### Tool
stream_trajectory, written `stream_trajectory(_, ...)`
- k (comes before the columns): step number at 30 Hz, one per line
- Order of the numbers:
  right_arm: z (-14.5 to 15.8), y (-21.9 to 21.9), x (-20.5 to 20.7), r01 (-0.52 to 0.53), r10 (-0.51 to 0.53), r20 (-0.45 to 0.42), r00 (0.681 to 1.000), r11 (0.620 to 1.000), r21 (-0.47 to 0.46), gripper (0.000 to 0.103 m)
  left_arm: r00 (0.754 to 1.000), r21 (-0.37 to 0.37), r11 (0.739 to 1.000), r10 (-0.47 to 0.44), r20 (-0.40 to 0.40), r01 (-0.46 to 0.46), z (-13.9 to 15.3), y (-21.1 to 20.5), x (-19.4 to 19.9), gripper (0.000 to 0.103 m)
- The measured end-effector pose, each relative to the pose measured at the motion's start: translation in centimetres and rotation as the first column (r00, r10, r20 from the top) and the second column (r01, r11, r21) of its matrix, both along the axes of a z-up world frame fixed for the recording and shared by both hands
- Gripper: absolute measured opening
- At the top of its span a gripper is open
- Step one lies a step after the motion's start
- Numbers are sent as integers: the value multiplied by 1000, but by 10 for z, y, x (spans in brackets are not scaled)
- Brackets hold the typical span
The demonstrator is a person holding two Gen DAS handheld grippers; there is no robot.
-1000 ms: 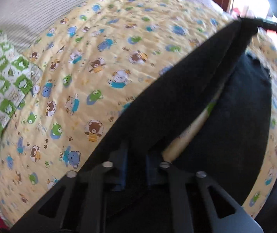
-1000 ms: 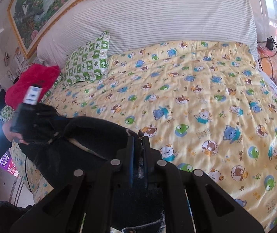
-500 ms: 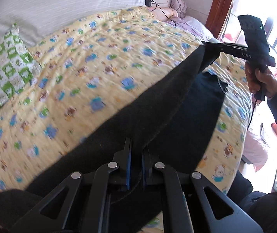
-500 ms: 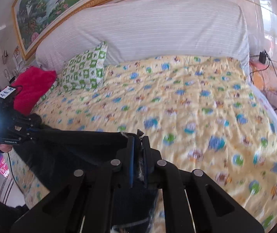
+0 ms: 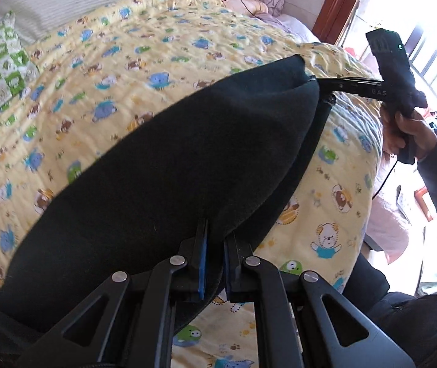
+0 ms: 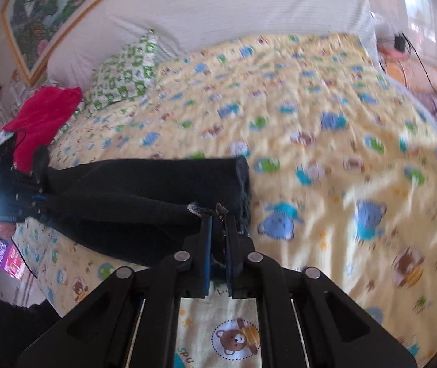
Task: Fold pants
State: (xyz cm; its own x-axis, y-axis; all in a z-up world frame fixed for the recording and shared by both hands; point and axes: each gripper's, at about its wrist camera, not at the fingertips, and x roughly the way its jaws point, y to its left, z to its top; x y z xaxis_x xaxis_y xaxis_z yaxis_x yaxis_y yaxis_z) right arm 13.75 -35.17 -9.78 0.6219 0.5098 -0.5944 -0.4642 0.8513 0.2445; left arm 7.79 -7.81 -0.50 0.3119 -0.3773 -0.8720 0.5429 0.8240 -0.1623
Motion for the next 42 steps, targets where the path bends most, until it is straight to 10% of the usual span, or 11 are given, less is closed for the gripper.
stream_trajectory(3, 1, 3, -4, 21, -21, 1, 1000, 1000, -19, 12, 1000, -29, 999, 22, 4, -22, 5, 5, -2, 13)
stream_trajectory(7, 10, 6, -19, 68, -67, 34, 997, 996, -50, 47, 998, -63, 996, 60, 10, -59, 12, 15, -11, 16)
stream_trajectory(11, 24, 5, -36, 85, -85, 67, 994, 996, 4, 48, 996, -101, 991, 93, 0, -92, 16, 24, -21, 18)
stream_trajectory(15, 34, 16, -48, 69, -75, 86, 994, 996, 64, 48, 990, -140, 981, 139, 0, -137, 21, 38, -34, 46)
stream_trajectory(21, 41, 59, -59, -32, 19, 109, 994, 993, 114, 49, 970, -175, 956, 244, 19, -237, 34, 69, -47, 47)
stream_trajectory(42, 32, 237, -50, -376, 375, 35, 926, 919, 118, 49, 739, -167, 742, 667, 93, -649, 62, 281, -73, 53)
